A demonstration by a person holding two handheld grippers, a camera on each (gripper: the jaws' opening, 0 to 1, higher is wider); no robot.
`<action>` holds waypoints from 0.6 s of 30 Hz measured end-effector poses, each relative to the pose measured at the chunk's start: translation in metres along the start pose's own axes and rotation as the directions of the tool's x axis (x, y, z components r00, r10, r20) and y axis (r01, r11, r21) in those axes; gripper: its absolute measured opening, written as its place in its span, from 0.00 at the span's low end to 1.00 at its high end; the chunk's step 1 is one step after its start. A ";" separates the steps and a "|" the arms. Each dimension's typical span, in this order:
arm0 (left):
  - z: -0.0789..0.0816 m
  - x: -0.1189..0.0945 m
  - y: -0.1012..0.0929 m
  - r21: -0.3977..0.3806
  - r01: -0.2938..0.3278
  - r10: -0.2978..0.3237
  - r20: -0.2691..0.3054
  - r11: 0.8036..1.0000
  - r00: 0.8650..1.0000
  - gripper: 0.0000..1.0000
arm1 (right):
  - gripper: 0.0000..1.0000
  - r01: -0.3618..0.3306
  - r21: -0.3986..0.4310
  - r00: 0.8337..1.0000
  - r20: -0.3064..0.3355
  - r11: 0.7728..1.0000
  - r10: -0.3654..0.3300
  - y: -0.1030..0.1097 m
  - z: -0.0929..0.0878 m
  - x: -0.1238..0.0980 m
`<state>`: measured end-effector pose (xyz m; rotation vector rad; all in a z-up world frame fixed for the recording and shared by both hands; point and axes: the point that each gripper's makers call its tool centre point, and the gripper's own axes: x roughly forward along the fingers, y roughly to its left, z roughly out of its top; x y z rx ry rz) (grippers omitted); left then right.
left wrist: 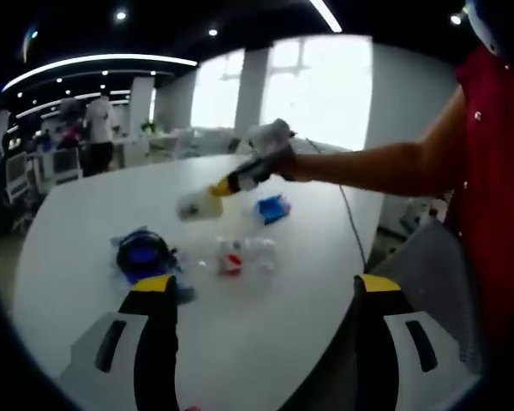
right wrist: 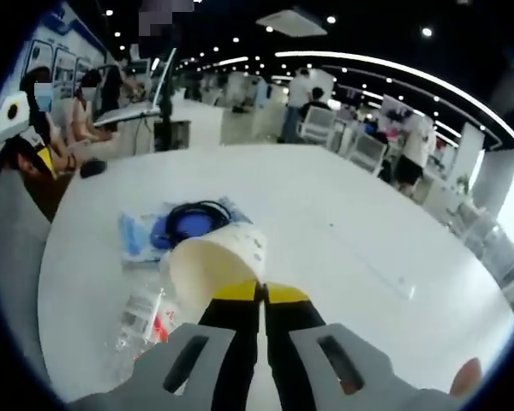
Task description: Arrange the tabletop items into an orderly group along one side of the table until the central work area is clear of visible clutter.
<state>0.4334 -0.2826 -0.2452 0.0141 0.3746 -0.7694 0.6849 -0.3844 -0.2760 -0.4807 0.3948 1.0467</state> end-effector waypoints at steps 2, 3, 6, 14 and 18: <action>0.001 0.000 -0.002 0.007 0.005 -0.005 0.005 1.000 1.000 0.82 | 0.02 -0.031 -0.012 0.999 -0.014 0.999 0.031 0.005 0.004 -0.007; 0.002 0.000 -0.003 0.012 0.008 -0.008 0.007 1.000 1.000 0.82 | 0.02 -0.057 -0.012 0.998 -0.021 0.998 0.057 0.010 0.008 -0.013; 0.003 0.000 -0.005 0.022 0.016 -0.016 0.013 1.000 1.000 0.82 | 0.02 -0.103 -0.046 0.994 -0.043 0.994 0.101 0.019 0.018 -0.026; 0.007 -0.001 -0.012 0.053 0.035 -0.036 0.024 0.998 0.999 0.82 | 0.02 -0.215 -0.085 0.973 -0.108 0.973 0.206 0.051 0.031 -0.052; 0.008 -0.002 -0.016 0.070 0.046 -0.048 0.026 0.996 0.999 0.81 | 0.02 -0.265 -0.099 0.949 -0.201 0.959 0.242 0.064 0.024 -0.063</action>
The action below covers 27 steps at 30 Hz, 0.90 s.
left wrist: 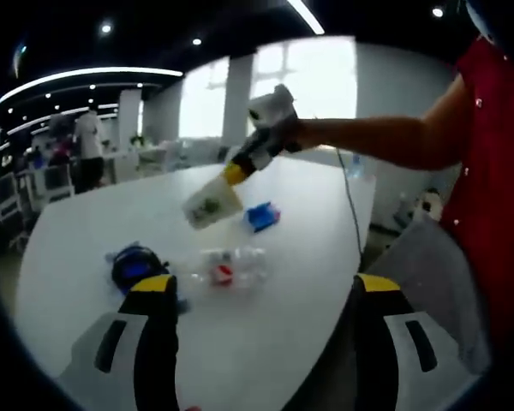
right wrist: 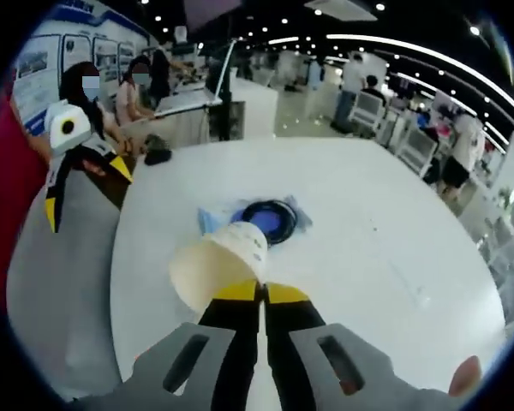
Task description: Arrange the tabletop items into an orderly group along one side of the table until the central work area is clear of visible clutter.
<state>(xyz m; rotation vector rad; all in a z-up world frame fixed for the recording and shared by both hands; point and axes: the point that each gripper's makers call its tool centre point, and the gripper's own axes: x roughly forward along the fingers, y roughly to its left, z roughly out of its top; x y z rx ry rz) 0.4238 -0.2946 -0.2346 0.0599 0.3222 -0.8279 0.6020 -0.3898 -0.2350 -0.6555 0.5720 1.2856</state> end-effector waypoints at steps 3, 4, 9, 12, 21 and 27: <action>0.001 0.000 -0.004 0.018 0.011 -0.011 -0.001 1.000 1.000 0.81 | 0.02 -0.024 -0.015 1.000 -0.019 1.000 0.024 0.011 0.006 -0.006; 0.001 0.001 -0.005 0.024 0.014 -0.014 -0.001 1.000 1.000 0.81 | 0.02 -0.034 -0.012 0.999 -0.022 0.999 0.034 0.013 0.007 -0.008; 0.003 0.001 -0.011 0.056 0.031 -0.031 0.001 0.998 1.000 0.82 | 0.02 -0.091 -0.013 0.993 -0.073 0.996 0.089 0.031 0.009 -0.017; 0.005 0.000 -0.015 0.077 0.040 -0.041 0.005 0.996 0.999 0.82 | 0.02 -0.143 0.019 0.984 -0.102 0.990 0.144 0.044 0.009 -0.022; 0.015 0.004 -0.025 0.169 0.066 -0.067 0.001 0.983 0.998 0.82 | 0.02 -0.220 0.012 0.958 -0.184 0.975 0.219 0.074 0.008 -0.024; 0.021 0.007 -0.032 0.263 0.084 -0.082 -0.018 0.961 0.996 0.82 | 0.02 -0.275 0.023 0.937 -0.218 0.961 0.273 0.092 0.014 -0.023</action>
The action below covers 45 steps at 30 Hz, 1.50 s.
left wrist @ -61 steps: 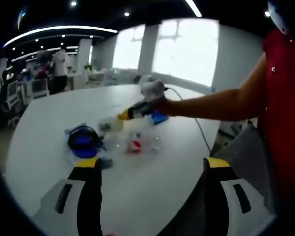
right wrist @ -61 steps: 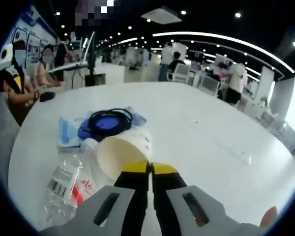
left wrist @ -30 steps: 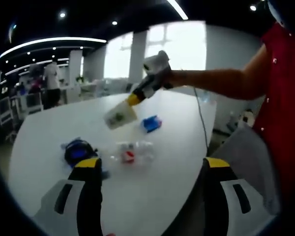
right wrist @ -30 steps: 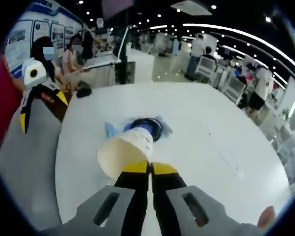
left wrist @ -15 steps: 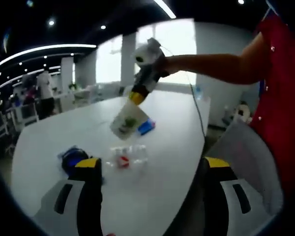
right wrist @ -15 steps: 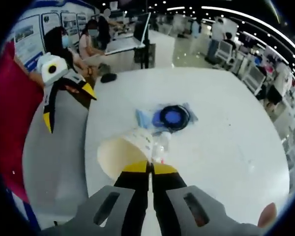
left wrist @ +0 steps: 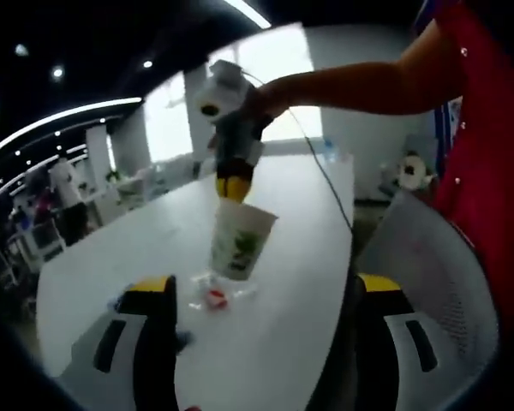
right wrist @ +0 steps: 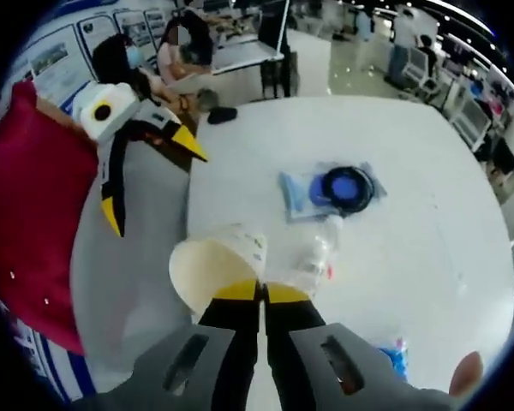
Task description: Arrange the tabletop items into an orderly group along one side of the table until the central work area is clear of visible clutter.
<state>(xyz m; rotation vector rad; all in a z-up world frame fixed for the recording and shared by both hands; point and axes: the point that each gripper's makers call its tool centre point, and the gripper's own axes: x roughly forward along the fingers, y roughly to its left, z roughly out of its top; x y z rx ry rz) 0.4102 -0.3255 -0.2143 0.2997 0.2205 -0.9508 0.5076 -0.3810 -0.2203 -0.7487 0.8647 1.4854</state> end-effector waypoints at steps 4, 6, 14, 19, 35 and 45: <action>0.004 0.003 -0.003 0.037 0.009 -0.009 -0.005 0.999 1.000 0.82 | 0.02 -0.023 0.001 1.000 -0.015 1.000 0.023 0.008 0.007 0.003; 0.006 0.004 -0.005 0.051 0.013 -0.013 -0.004 0.999 1.000 0.82 | 0.02 -0.038 0.004 0.999 -0.022 0.999 0.038 0.013 0.010 0.006; 0.014 0.009 -0.005 0.078 0.023 -0.023 0.011 0.997 1.000 0.82 | 0.02 -0.077 0.017 0.996 -0.044 0.997 0.078 0.027 0.020 0.006; 0.020 0.017 -0.003 0.099 0.027 -0.028 0.012 0.995 1.000 0.81 | 0.02 -0.085 0.007 0.995 -0.057 0.996 0.085 0.033 0.025 0.007; 0.032 0.047 0.017 0.095 0.003 -0.006 0.024 0.995 1.000 0.72 | 0.02 -0.082 -0.030 0.995 -0.060 0.996 0.081 0.037 0.042 0.006; 0.028 0.046 0.018 0.110 0.008 -0.010 0.023 0.994 1.000 0.54 | 0.02 -0.081 -0.023 0.993 -0.085 0.996 0.079 0.035 0.043 0.009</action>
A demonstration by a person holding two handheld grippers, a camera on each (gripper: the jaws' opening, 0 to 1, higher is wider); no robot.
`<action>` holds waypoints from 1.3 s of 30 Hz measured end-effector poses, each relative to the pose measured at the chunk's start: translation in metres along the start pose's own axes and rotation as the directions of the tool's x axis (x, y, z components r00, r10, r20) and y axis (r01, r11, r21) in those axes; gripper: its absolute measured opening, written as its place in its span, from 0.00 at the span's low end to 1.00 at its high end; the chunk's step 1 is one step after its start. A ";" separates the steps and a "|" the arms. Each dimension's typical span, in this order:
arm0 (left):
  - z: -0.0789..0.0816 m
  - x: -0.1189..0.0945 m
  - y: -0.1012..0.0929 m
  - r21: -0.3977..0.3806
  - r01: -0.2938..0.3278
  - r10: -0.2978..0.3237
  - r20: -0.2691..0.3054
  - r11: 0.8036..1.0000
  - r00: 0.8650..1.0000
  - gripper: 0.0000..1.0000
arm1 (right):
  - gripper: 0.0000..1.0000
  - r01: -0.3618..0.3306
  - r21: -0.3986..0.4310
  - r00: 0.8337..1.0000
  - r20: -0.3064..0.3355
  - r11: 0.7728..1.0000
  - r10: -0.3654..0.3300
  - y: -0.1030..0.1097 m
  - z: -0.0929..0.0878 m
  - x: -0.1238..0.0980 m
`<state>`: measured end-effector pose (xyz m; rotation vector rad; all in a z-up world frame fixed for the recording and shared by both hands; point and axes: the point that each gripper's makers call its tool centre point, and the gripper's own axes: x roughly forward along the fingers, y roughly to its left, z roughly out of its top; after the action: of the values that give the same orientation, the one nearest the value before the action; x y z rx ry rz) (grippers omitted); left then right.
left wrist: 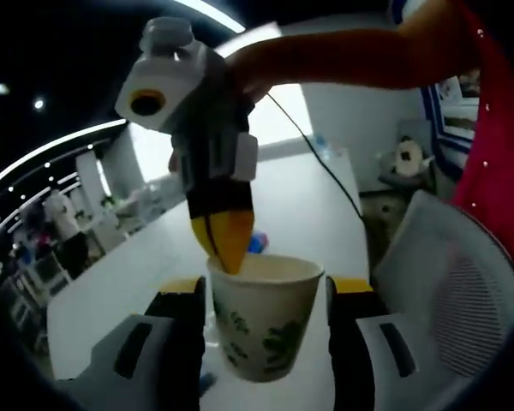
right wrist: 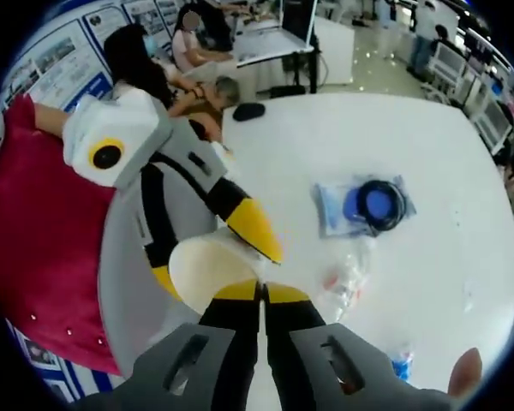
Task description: Arrange the tabletop items into an orderly group along one side of the table until the central work area is clear of visible clutter.
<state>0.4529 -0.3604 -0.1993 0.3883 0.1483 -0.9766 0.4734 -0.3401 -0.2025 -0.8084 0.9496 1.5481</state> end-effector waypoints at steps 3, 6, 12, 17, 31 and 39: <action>0.000 0.000 0.002 -0.004 -0.007 0.007 0.003 1.000 1.000 0.54 | 0.02 -0.001 -0.001 1.000 -0.007 1.000 0.001 -0.001 0.000 0.001; -0.001 0.000 0.002 0.001 -0.009 0.009 -0.001 1.000 1.000 0.51 | 0.02 0.001 0.007 1.000 -0.017 1.000 -0.001 -0.002 -0.001 0.001; -0.005 0.000 0.001 0.021 -0.007 0.007 -0.024 1.000 1.000 0.49 | 0.02 0.003 0.016 1.000 -0.029 1.000 -0.002 -0.003 -0.002 0.001; -0.006 0.000 0.001 0.021 -0.006 0.007 -0.030 1.000 1.000 0.47 | 0.02 0.005 0.023 0.999 -0.039 1.000 -0.004 -0.002 -0.002 0.001; -0.007 -0.001 -0.001 0.021 -0.003 0.003 -0.030 1.000 1.000 0.43 | 0.02 0.010 0.027 0.998 -0.062 1.000 -0.008 -0.001 -0.002 0.003; -0.006 -0.004 0.001 -0.002 -0.004 0.004 -0.006 1.000 1.000 0.42 | 0.04 0.011 0.025 0.999 -0.050 1.000 -0.010 0.000 0.001 0.003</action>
<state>0.4514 -0.3544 -0.2029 0.3898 0.1535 -0.9712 0.4729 -0.3381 -0.2043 -0.8355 0.9980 1.5101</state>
